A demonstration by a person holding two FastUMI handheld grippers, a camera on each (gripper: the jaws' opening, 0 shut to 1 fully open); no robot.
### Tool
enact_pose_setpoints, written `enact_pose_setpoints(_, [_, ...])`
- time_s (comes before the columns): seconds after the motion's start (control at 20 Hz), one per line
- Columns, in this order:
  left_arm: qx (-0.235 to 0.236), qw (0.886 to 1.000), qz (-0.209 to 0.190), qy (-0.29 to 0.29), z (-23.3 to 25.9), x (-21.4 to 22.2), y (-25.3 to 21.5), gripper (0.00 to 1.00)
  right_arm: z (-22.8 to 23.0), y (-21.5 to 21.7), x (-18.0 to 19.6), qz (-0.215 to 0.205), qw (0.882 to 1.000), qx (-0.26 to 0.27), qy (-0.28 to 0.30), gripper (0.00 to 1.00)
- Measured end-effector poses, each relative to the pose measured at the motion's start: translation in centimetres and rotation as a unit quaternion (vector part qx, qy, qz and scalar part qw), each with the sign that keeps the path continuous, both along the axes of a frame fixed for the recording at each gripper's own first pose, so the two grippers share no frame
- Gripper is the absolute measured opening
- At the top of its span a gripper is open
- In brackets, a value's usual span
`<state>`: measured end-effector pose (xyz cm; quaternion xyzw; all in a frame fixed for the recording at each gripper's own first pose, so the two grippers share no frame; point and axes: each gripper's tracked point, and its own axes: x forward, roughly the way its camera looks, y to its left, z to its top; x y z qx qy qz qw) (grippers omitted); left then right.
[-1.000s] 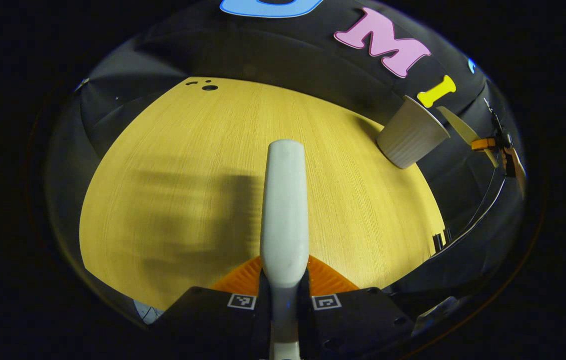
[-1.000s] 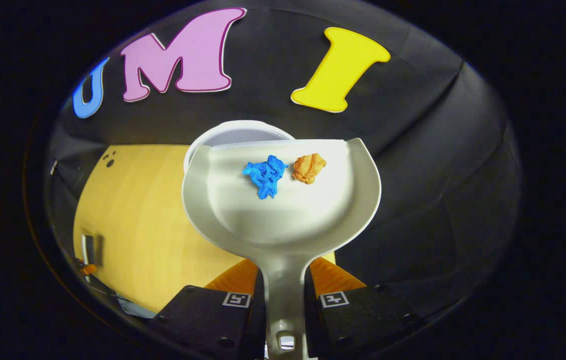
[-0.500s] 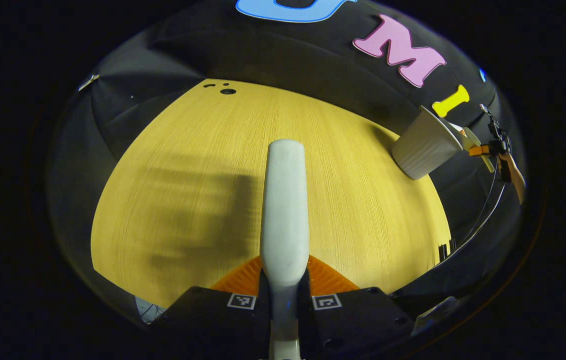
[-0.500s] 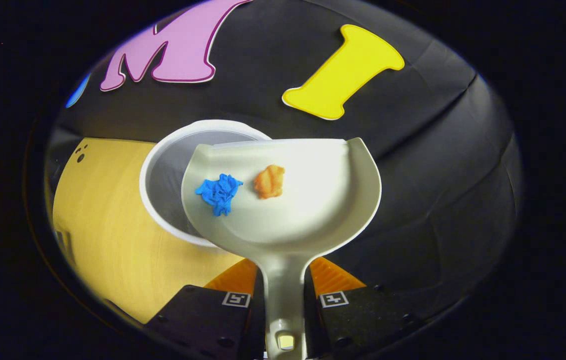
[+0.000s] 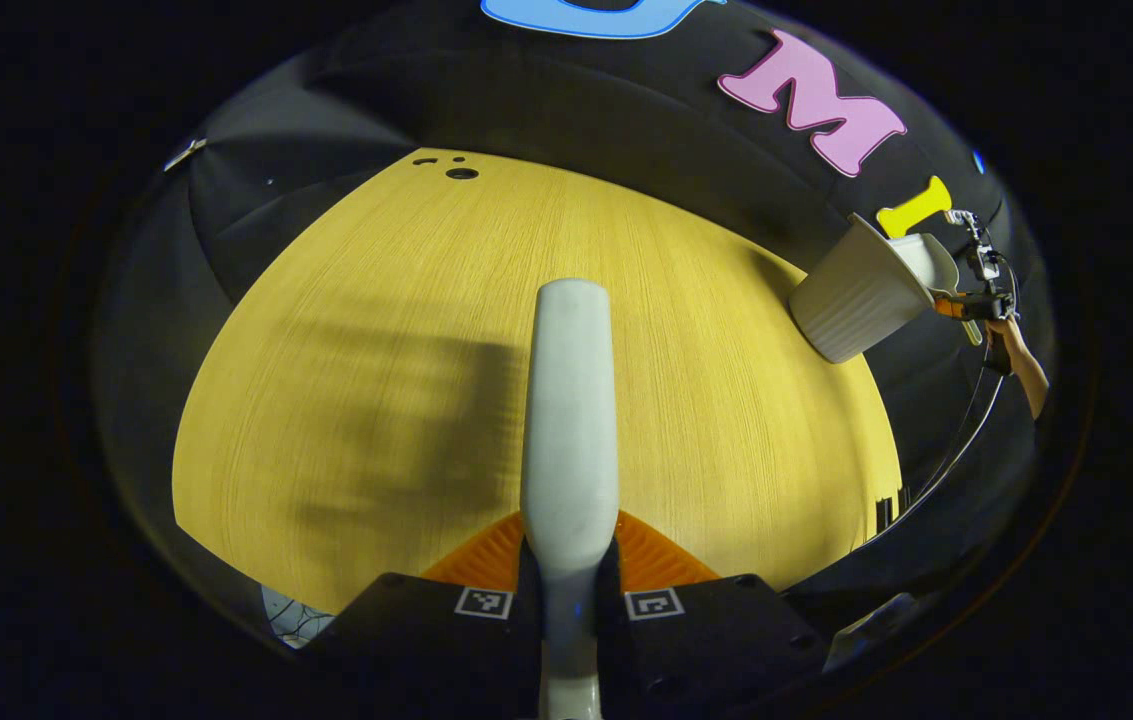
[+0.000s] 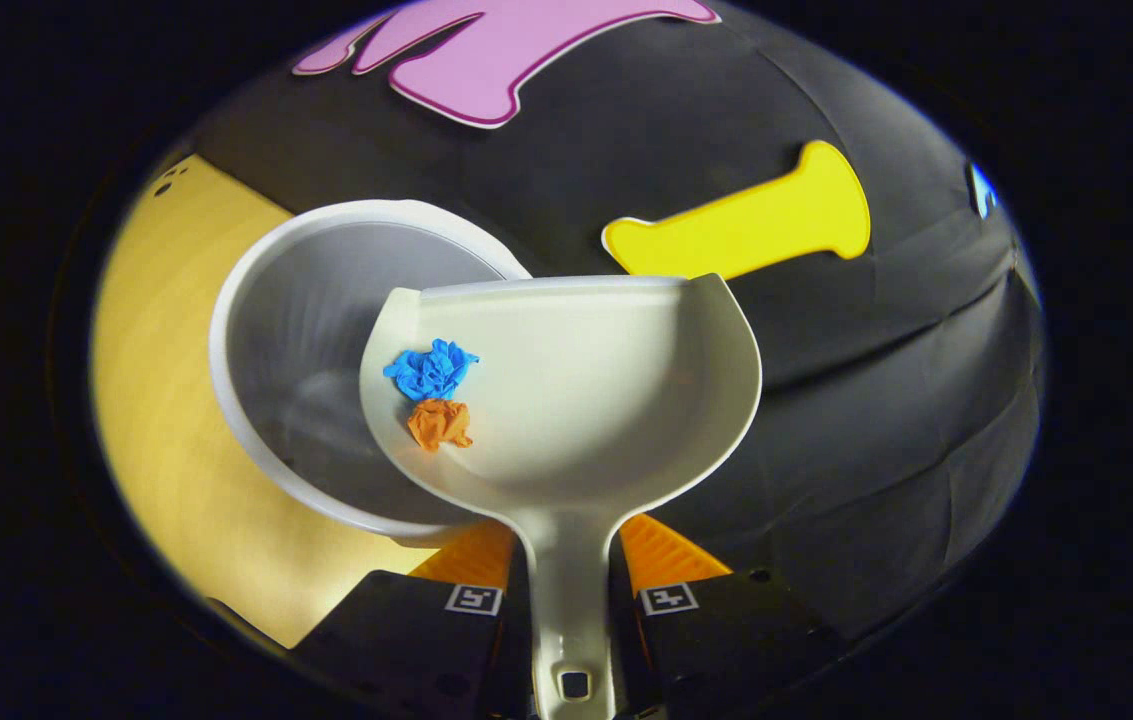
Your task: Pick up the small broom and dustpan from the desktop, sweep the trash into the dustpan with the broom, and then empty the trash into the garbage bin.
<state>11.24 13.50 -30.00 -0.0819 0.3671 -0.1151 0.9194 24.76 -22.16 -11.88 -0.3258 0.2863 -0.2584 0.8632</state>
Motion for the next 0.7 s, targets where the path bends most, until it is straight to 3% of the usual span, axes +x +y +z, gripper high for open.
enact_pose_setpoints(0.15, [0.007, 1.000, -0.005, 0.007, 0.0, 0.2, -0.6, 0.27, 0.9, 0.0, 0.2, 0.009, 0.997, -0.073, 0.012, 0.39])
enact_pose_setpoints(0.2, [0.011, 1.000, -0.008, 0.008, 0.0, 0.3, -0.7, 0.27, 1.4, 0.0, 0.3, 0.013, 0.994, -0.108, 0.021, 0.35])
enact_pose_setpoints(0.35, [0.017, 1.000, -0.018, 0.010, 0.2, 0.4, -1.4, 0.27, 3.5, 0.5, 0.3, 0.031, 0.976, -0.211, 0.037, 0.31])
enact_pose_setpoints(0.4, [0.015, 1.000, -0.020, 0.011, 0.3, 0.3, -1.8, 0.27, 3.9, 0.6, -0.1, 0.041, 0.970, -0.234, 0.041, 0.39])
enact_pose_setpoints(0.45, [0.013, 1.000, -0.022, 0.011, 0.4, 0.3, -2.2, 0.27, 4.2, 0.1, -0.4, 0.051, 0.964, -0.256, 0.046, 0.35])
enact_pose_setpoints(0.6, [0.014, 0.999, -0.034, 0.013, 0.6, 0.2, -3.3, 0.27, 3.9, -3.6, -1.9, 0.054, 0.949, -0.304, 0.068, 0.39])
enact_pose_setpoints(0.7, [0.021, 0.999, -0.044, 0.014, 0.5, 0.1, -4.2, 0.27, 3.9, -3.1, -1.4, 0.068, 0.940, -0.325, 0.075, 0.35])
